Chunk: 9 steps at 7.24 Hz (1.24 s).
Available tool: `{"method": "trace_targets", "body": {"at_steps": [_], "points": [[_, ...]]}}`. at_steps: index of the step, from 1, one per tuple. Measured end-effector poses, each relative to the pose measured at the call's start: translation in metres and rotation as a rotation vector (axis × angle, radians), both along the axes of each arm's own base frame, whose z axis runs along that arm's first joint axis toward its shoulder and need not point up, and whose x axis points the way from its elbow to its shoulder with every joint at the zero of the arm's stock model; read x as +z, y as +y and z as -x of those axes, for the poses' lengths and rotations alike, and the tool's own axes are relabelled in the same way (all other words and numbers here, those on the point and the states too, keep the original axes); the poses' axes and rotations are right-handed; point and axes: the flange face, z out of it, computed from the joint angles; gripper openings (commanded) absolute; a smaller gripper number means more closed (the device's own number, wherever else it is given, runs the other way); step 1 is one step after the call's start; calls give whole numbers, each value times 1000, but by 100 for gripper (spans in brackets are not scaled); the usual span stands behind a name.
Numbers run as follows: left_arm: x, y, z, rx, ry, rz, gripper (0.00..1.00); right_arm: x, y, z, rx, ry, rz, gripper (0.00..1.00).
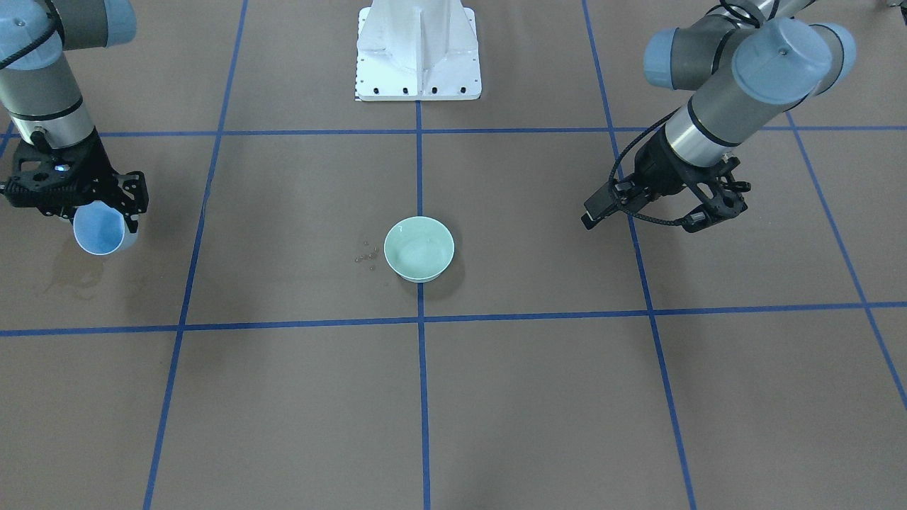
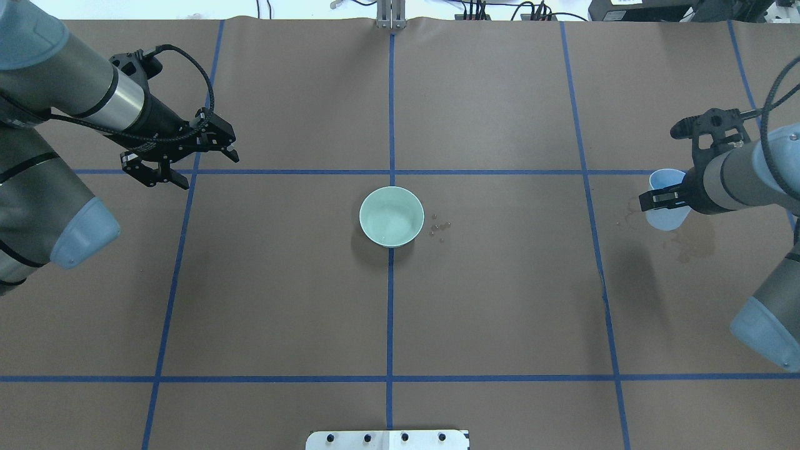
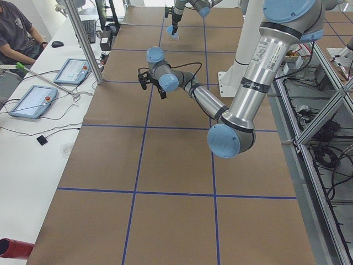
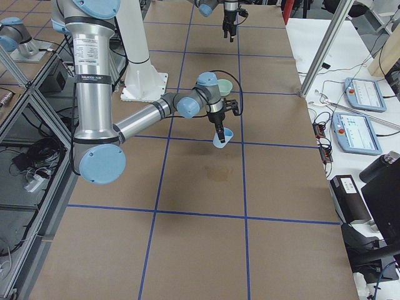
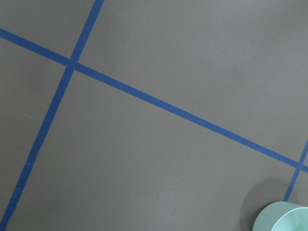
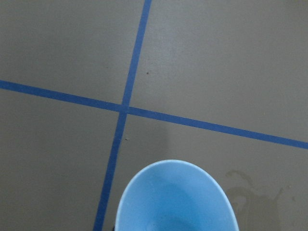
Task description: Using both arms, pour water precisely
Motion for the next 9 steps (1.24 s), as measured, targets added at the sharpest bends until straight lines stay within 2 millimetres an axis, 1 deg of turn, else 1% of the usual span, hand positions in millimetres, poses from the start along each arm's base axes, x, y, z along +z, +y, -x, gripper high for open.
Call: {"method": "trace_targets", "body": {"at_steps": [1, 2, 3, 4, 5, 6, 7, 9], "points": [[0, 0, 0, 1, 0, 0, 100, 12, 4, -7, 57, -45, 17, 0], [0, 0, 0, 1, 0, -1, 100, 35, 11, -14, 94, -93, 8, 0], [0, 0, 0, 0, 0, 0, 100, 67, 19, -22, 111, -138, -23, 0], [-1, 0, 0, 0, 1, -1, 100, 94, 27, -32, 126, -156, -50, 0], [-2, 1, 1, -2, 3, 0, 100, 112, 36, -44, 147, -158, -78, 0], [-3, 1, 1, -5, 5, 4, 100, 125, 44, -54, 165, -158, -103, 0], [-4, 2, 2, -7, 6, 5, 100, 133, 49, -61, 188, -154, -121, 0], [-9, 4, 3, -11, 13, 5, 100, 139, 52, -61, 243, -163, -125, 0]]}}
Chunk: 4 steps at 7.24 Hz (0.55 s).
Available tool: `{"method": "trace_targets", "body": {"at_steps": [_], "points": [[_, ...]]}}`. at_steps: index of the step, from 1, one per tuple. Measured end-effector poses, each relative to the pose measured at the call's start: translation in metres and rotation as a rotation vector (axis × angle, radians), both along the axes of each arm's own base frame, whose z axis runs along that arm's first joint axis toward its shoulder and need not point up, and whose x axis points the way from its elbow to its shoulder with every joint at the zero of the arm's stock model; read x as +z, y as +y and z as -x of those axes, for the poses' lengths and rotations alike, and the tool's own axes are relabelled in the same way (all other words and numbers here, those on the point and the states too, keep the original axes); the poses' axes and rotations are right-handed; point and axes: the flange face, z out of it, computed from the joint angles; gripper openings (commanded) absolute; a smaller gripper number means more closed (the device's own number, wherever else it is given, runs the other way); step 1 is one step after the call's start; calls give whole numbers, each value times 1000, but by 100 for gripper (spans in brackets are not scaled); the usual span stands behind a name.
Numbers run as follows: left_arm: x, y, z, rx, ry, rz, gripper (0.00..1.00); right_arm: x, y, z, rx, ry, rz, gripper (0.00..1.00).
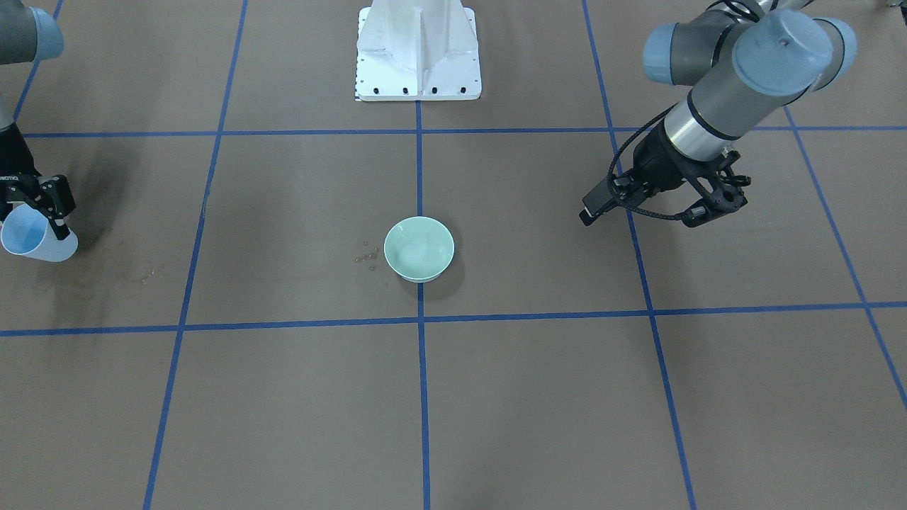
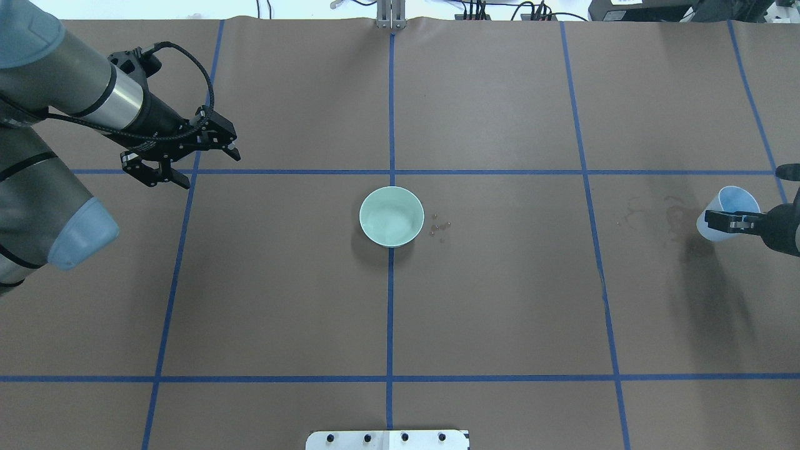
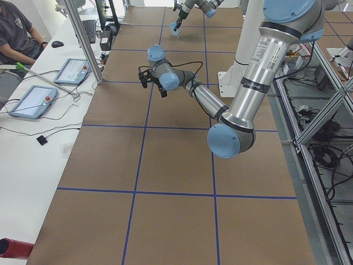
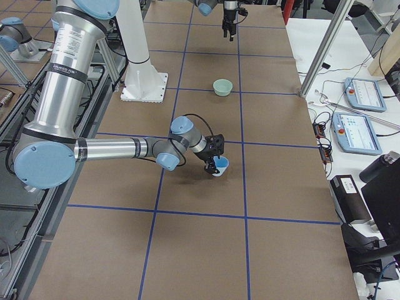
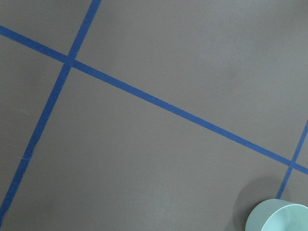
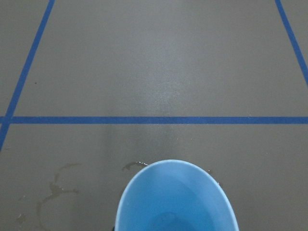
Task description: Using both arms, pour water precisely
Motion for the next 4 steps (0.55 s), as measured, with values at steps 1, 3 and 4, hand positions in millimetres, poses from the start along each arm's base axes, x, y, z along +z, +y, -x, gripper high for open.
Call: {"method": "trace_targets", "body": {"at_steps": [1, 3, 4], "points": [[-2, 1, 1, -2, 2, 1, 100, 1, 2, 2, 22, -34, 0, 0], [-3, 2, 2, -3, 4, 2, 100, 4, 6, 8, 50, -82, 1, 9], [-3, 2, 2, -4, 4, 2, 100, 5, 9, 13, 52, -80, -6, 23]]}}
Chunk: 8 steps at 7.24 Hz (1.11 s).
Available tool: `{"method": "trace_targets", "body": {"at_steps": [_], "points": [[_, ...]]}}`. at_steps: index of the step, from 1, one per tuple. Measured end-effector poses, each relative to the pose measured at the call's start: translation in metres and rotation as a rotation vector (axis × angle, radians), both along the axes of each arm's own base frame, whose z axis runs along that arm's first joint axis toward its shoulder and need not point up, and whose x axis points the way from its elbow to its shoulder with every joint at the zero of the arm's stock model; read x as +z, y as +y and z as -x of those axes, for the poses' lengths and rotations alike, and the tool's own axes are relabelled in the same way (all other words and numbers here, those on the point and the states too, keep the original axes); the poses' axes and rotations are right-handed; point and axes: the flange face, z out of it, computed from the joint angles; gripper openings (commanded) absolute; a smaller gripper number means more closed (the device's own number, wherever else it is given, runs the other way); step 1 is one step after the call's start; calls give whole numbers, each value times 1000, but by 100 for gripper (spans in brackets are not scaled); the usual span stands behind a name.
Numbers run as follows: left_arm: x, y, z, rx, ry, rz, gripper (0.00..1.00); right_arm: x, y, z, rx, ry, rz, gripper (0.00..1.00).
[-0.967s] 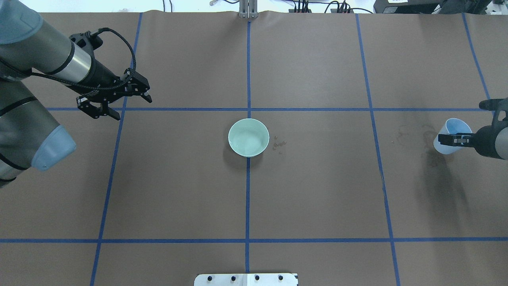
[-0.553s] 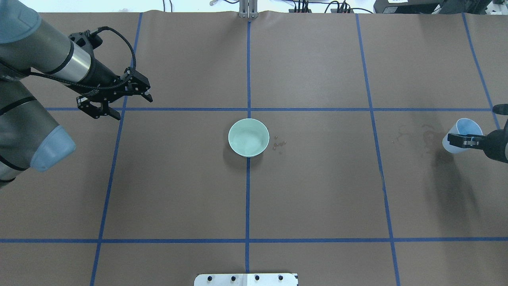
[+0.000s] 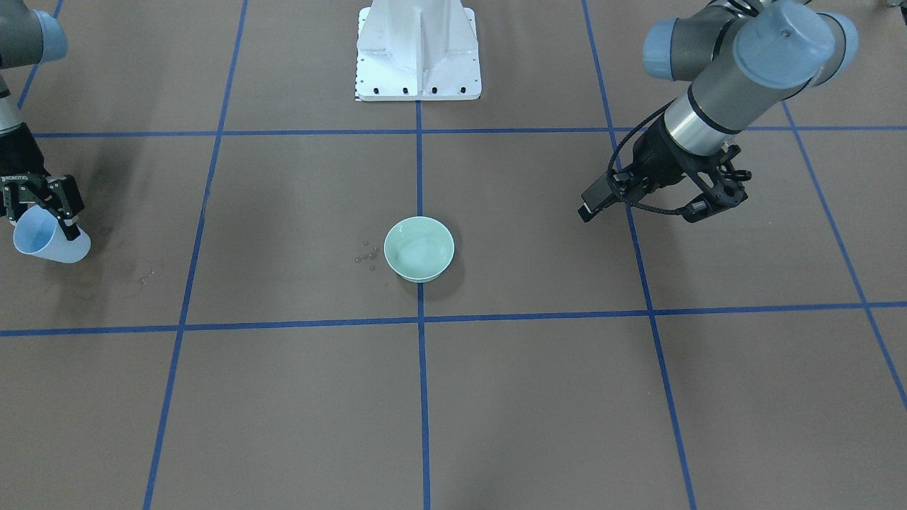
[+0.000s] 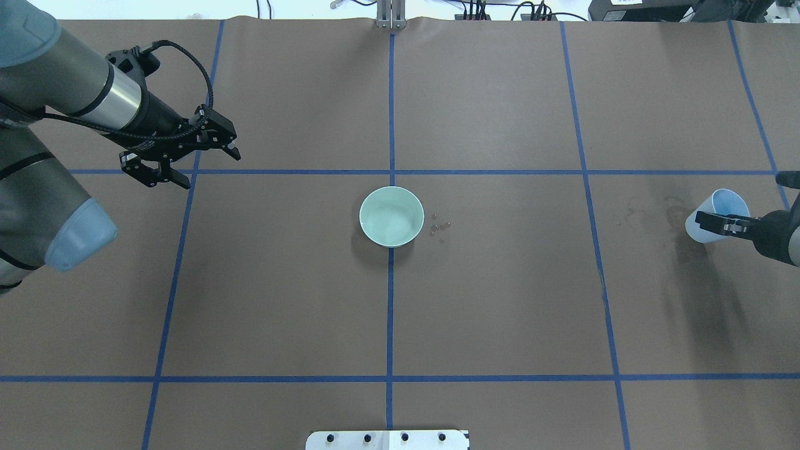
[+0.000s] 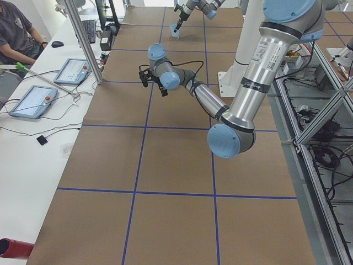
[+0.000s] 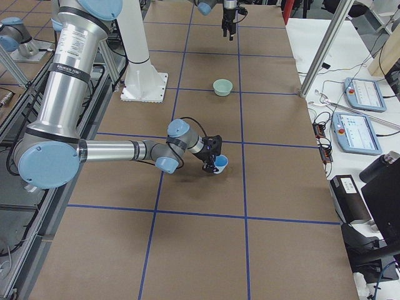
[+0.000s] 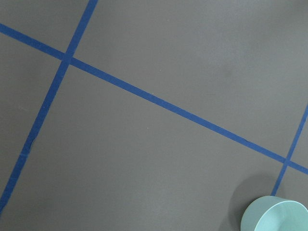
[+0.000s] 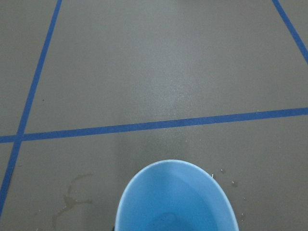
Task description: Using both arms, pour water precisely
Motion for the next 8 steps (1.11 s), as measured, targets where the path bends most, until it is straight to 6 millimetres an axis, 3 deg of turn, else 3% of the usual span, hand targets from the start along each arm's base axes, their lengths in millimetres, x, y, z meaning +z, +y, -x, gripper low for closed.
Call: {"method": "trace_targets", "body": {"at_steps": [1, 2, 3, 4, 8], "points": [[0, 0, 0, 0, 0, 0, 100, 2, 4, 6, -2, 11, -6, 27], [1, 0, 0, 0, -1, 1, 100, 7, 7, 12, -5, 26, -10, 61], [1, 0, 0, 0, -1, 2, 100, 12, 10, 15, -8, 38, -10, 85], [1, 0, 0, 0, -2, 2, 100, 14, 11, 17, -10, 44, -11, 98], [1, 0, 0, 0, -2, 2, 100, 15, 12, 18, -11, 47, -11, 99]]}}
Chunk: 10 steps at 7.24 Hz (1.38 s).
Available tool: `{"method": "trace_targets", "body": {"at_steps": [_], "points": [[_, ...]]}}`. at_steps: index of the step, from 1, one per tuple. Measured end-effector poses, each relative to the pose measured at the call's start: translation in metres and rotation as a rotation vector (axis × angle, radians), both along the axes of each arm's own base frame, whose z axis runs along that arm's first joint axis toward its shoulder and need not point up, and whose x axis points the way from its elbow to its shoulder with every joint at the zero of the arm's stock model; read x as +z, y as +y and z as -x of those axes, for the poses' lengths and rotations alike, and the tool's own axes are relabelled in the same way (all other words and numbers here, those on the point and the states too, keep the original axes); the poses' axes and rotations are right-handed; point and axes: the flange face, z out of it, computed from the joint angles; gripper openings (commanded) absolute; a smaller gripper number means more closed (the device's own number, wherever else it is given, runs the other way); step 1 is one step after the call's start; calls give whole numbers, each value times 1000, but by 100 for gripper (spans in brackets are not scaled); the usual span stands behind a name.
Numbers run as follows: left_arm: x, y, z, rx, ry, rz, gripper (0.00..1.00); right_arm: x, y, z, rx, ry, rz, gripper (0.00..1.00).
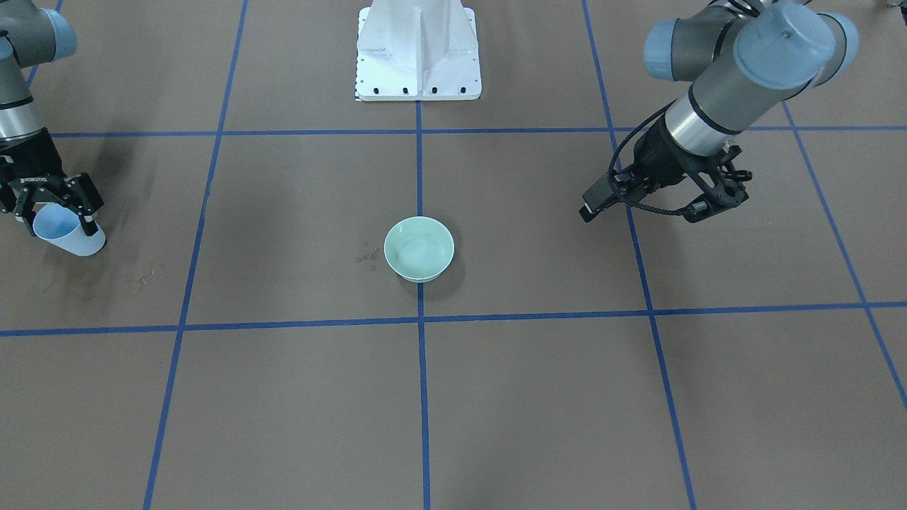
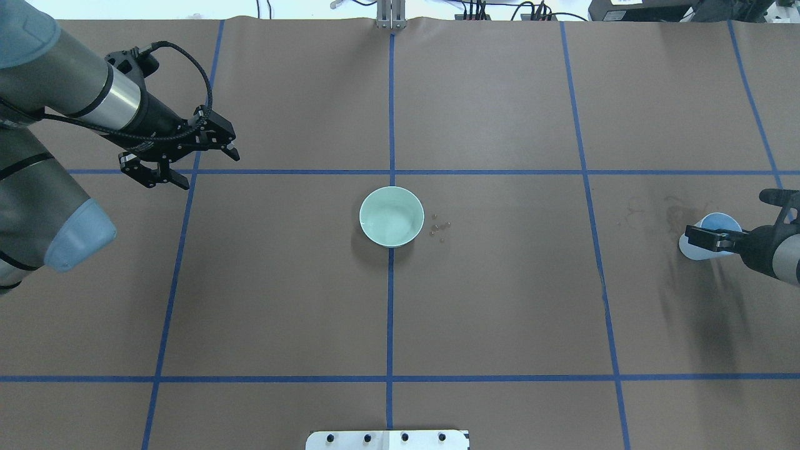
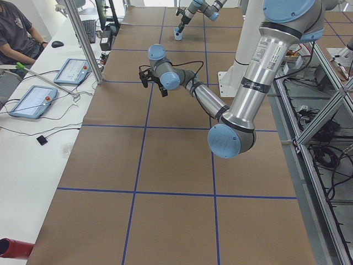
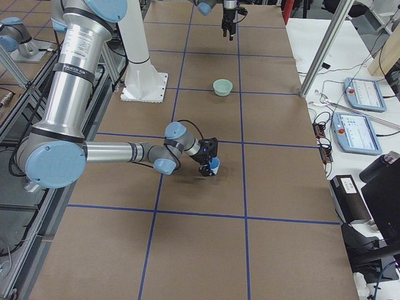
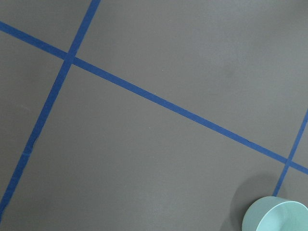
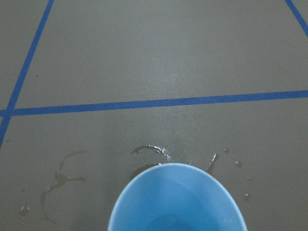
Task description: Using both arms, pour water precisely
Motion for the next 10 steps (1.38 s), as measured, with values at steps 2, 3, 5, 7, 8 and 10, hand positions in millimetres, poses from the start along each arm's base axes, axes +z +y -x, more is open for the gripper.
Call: {"method": "trace_targets", "body": {"at_steps": [2, 3, 5, 7, 8, 10], "points": [[-1, 0, 0, 0, 1, -1, 100, -4, 0, -2, -1, -3, -6, 99], [-1, 0, 0, 0, 1, -1, 100, -7, 3, -6, -2, -6, -11, 99], [-4, -2, -3, 0, -6, 6, 100, -17, 12, -19, -4, -11, -16, 99], [-29, -1, -36, 25, -21, 3, 100, -23, 14, -32, 0, -17, -18, 99], [-46, 9, -66, 37, -33, -24, 100, -25, 8, -45, -15, -24, -16, 99], [-83, 22, -143, 57, -59, -62, 100, -29, -11, -86, -85, -50, -8, 99]]}}
